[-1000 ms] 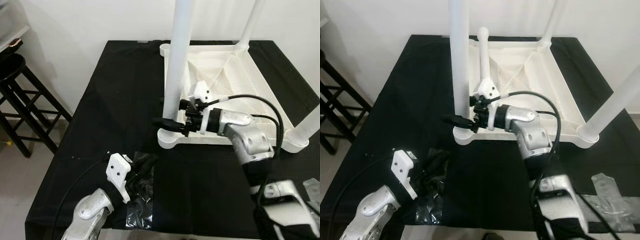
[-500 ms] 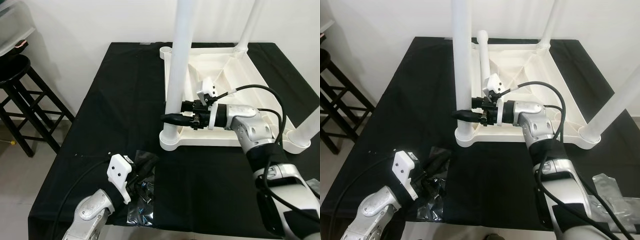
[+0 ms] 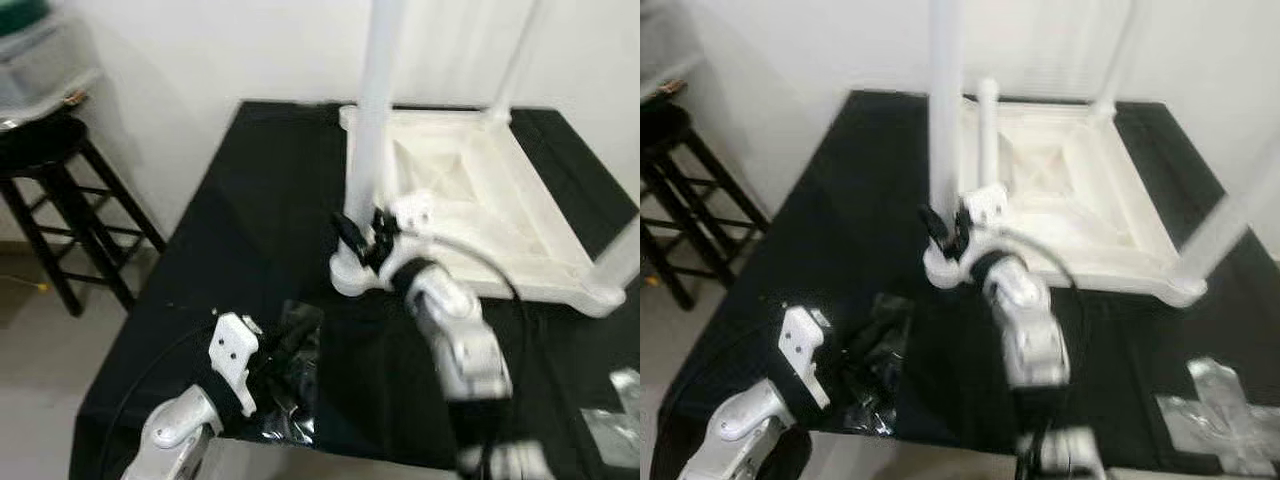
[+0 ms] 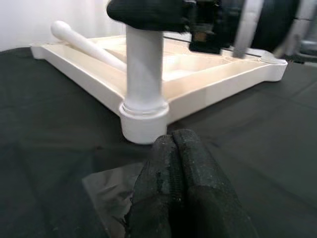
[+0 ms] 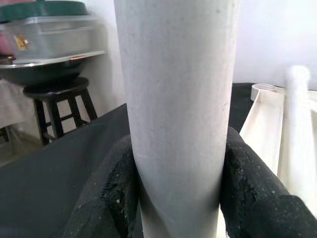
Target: Building children table
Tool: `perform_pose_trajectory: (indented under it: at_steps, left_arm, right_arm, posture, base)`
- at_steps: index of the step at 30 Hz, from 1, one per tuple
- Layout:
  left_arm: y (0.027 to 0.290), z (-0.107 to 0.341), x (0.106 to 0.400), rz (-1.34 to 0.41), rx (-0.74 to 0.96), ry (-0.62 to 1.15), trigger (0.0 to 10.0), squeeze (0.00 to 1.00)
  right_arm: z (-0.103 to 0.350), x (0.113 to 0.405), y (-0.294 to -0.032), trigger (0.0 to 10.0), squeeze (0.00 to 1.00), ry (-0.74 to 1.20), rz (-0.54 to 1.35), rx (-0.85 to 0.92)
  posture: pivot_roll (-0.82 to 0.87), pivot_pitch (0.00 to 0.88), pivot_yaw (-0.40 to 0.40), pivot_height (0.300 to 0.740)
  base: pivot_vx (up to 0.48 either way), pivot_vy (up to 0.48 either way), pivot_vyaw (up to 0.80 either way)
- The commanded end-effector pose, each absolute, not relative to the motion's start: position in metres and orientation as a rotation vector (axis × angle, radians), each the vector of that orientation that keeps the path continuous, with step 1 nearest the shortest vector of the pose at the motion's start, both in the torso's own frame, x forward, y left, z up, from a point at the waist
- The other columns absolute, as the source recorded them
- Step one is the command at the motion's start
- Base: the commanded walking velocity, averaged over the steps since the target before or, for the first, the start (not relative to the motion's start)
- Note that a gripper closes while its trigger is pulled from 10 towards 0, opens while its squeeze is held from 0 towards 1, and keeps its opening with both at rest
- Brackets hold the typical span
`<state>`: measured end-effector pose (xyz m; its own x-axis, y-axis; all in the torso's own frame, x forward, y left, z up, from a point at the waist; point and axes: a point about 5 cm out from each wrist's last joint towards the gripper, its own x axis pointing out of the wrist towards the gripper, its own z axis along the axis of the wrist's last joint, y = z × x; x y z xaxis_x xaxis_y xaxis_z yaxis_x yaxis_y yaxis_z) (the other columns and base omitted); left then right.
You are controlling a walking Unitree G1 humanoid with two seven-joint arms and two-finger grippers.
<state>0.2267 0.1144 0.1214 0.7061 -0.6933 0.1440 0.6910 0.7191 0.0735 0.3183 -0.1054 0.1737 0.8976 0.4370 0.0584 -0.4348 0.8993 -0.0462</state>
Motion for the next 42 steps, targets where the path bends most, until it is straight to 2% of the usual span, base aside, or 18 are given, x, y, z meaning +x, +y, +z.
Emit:
perform_pose_trajectory:
  at_steps: [1, 6, 7, 8, 11, 12, 15, 16, 17, 18, 20, 24, 27, 33, 34, 35, 42]
  left_arm:
    - [0.116, 0.12, 0.226, -0.778, 0.018, -0.154, 10.0, 0.0]
    - [0.115, 0.12, 0.227, -0.782, 0.018, -0.152, 10.0, 0.0]
    - [0.115, 0.12, 0.227, -0.776, 0.02, -0.155, 10.0, 0.0]
    - [0.115, 0.12, 0.227, -0.764, 0.021, -0.16, 10.0, 0.0]
    - [0.114, 0.12, 0.227, -0.762, 0.022, -0.161, 10.0, 0.0]
    - [0.114, 0.12, 0.227, -0.763, 0.021, -0.161, 10.0, 0.0]
    - [0.113, 0.12, 0.227, -0.768, 0.019, -0.16, 10.0, 0.0]
    - [0.112, 0.119, 0.228, -0.771, 0.018, -0.16, 10.0, 0.0]
    - [0.112, 0.119, 0.228, -0.771, 0.018, -0.16, 10.0, 0.0]
    - [0.112, 0.119, 0.228, -0.771, 0.017, -0.16, 10.0, 0.0]
    - [0.111, 0.119, 0.228, -0.77, 0.018, -0.161, 10.0, 0.0]
    - [0.111, 0.119, 0.228, -0.768, 0.019, -0.162, 10.0, 0.0]
    - [0.111, 0.119, 0.227, -0.766, 0.02, -0.16, 10.0, 0.0]
    - [0.111, 0.117, 0.227, -0.769, 0.02, -0.156, 10.0, 0.0]
    - [0.111, 0.117, 0.227, -0.77, 0.02, -0.156, 10.0, 0.0]
    - [0.11, 0.117, 0.227, -0.77, 0.02, -0.155, 10.0, 0.0]
    - [0.11, 0.117, 0.226, -0.77, 0.018, -0.155, 10.0, 0.0]
  right_arm:
    - [0.134, 0.315, -0.108, 0.0, 0.0, 0.141, 0.425, -0.039]
    - [0.134, 0.322, -0.11, 0.0, 0.0, 0.146, 0.385, -0.043]
    - [0.137, 0.323, -0.108, 2.9, 0.0, 0.142, 0.377, -0.039]
    - [0.154, 0.33, -0.105, 10.0, 0.49, 0.075, 0.417, -0.02]
    - [0.162, 0.332, -0.105, 10.0, 0.49, 0.038, 0.435, -0.013]
    - [0.172, 0.333, -0.103, 10.0, 1.0, -0.001, 0.497, -0.006]
    - [0.19, 0.34, -0.104, 10.0, 1.0, -0.062, 0.602, -0.04]
    - [0.203, 0.348, -0.107, 10.0, 1.0, -0.091, 0.729, -0.075]
    - [0.203, 0.348, -0.107, 10.0, 1.0, -0.091, 0.729, -0.075]
    - [0.205, 0.35, -0.108, 10.0, 0.0, -0.084, 0.79, -0.095]
    - [0.204, 0.353, -0.109, 10.0, 0.0, -0.06, 0.9, -0.18]
    - [0.203, 0.355, -0.111, 10.0, 0.0, -0.021, 0.997, -0.216]
    - [0.204, 0.352, -0.11, 10.0, 0.0, 0.002, 1.19, -0.251]
    - [0.211, 0.355, -0.11, 9.8, 0.0, 0.019, 1.328, -0.201]
    - [0.211, 0.357, -0.112, 1.3, 0.0, 0.023, 1.339, -0.185]
    - [0.211, 0.358, -0.113, 0.0, 0.0, 0.024, 1.348, -0.179]
    - [0.209, 0.361, -0.12, 0.0, 0.0, 0.019, 1.314, -0.169]
  posture:
    - [0.0, 0.131, 0.023, 0.74]
    - [0.01, 0.132, 0.012, 0.74]
    - [0.01, 0.132, 0.012, 0.74]
    - [0.01, 0.129, 0.004, 0.74]
    - [0.01, 0.129, 0.004, 0.74]
    - [0.01, 0.127, 0.005, 0.74]
    - [0.01, 0.123, 0.005, 0.74]
    - [0.01, 0.119, 0.0, 0.74]
    - [0.01, 0.119, 0.0, 0.74]
    - [0.01, 0.118, -0.001, 0.74]
    - [0.02, 0.116, -0.003, 0.74]
    - [0.02, 0.116, -0.004, 0.74]
    - [0.02, 0.112, -0.003, 0.74]
    - [0.03, 0.106, -0.002, 0.74]
    - [0.03, 0.106, -0.002, 0.74]
    - [0.03, 0.104, -0.003, 0.74]
    - [0.02, 0.105, -0.001, 0.74]
  base:
    - [0.0, 0.0, 0.0]
    - [0.0, 0.0, 0.0]
    - [0.0, 0.0, 0.0]
    - [0.0, 0.0, 0.0]
    - [0.0, 0.0, 0.0]
    - [0.0, 0.0, 0.0]
    - [0.0, 0.0, 0.0]
    - [0.0, 0.0, 0.0]
    - [0.0, 0.0, 0.0]
    - [0.0, 0.0, 0.0]
    - [0.0, 0.0, 0.0]
    - [0.0, 0.0, 0.0]
    - [0.0, 0.0, 0.0]
    - [0.0, 0.0, 0.0]
    - [0.0, 0.0, 0.0]
    - [0.0, 0.0, 0.0]
    - [0.0, 0.0, 0.0]
